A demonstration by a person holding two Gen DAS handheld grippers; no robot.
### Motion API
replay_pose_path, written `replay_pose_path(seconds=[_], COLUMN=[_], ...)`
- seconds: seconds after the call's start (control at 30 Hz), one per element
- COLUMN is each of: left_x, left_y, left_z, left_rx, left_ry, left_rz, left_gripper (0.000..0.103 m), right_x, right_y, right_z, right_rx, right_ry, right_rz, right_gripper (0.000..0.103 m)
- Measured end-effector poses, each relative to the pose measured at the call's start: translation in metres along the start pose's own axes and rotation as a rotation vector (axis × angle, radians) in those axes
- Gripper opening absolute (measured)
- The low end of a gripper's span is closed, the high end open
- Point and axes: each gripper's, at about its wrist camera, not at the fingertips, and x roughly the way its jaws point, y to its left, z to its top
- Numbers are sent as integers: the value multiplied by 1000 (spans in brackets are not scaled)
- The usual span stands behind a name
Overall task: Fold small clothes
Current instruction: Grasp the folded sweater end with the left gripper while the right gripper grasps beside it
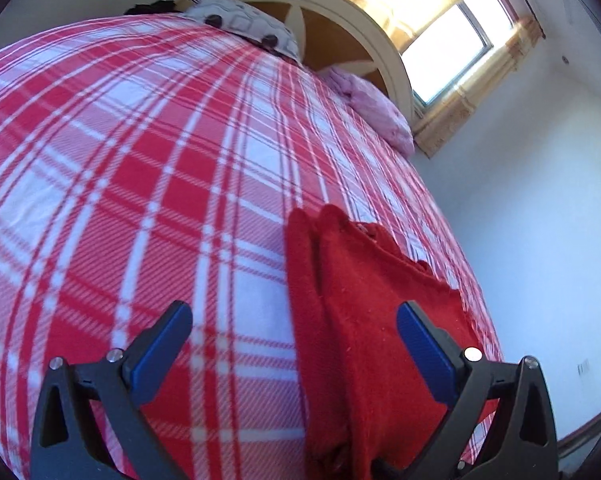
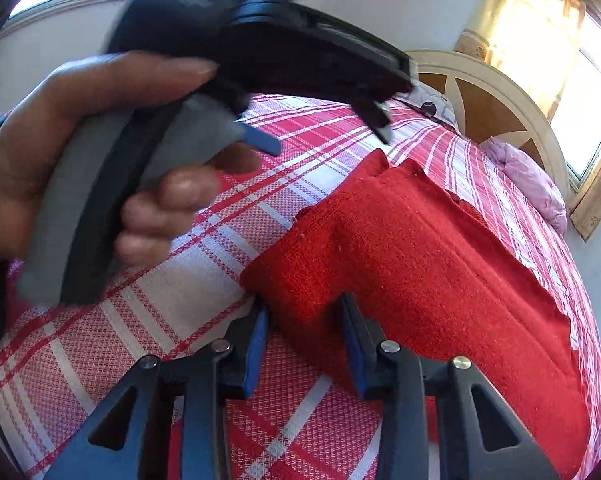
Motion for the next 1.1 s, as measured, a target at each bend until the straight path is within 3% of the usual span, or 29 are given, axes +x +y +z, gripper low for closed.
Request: replay_pose_path(seconds=[0.13, 0.37, 0.47, 0.57, 0.63, 0.67, 0.7, 0.8, 0.87, 0.97, 1.03, 1.1], left_x=[18, 43, 48, 50, 52, 53, 54, 54, 53, 52, 51, 51], left_y=[-14, -22, -22, -20, -16, -13, -10, -7, -4, -1, -4, -11], left_z=[12, 15, 17, 22, 25, 25, 25, 24, 24, 23, 23, 22], left_rx=[91, 118, 118, 112, 99, 81, 54, 24, -17, -79, -90, -64], left_ry=[40, 119, 113, 117, 130, 144, 160, 160, 151, 144, 134, 127], left_rz=[60, 61, 73, 78, 69, 36, 2, -13, -17, -79, -108, -98], left_gripper=[100, 86, 82, 60, 27, 18, 14, 15, 25, 44, 63, 68], right_x=[2, 1, 0, -2, -3, -4, -4, -4, -4, -5, -5, -6], right_y=[1, 3, 4, 7, 10, 11, 12, 13, 12, 14, 13, 14], right_z=[1, 0, 0, -1, -1, -1, -1, -1, -1, -2, -1, 0], right_rx=[-4, -10, -12, -16, -20, -23, -24, -27, -31, -37, -36, -35], right_ry=[1, -2, -3, -6, -8, -8, -7, -6, -4, -4, -4, -5], right_rz=[-7, -18, -21, -33, -49, -53, -55, -57, -61, -67, -67, -66], right_gripper=[36, 36, 36, 36, 35, 35, 35, 35, 35, 35, 35, 35])
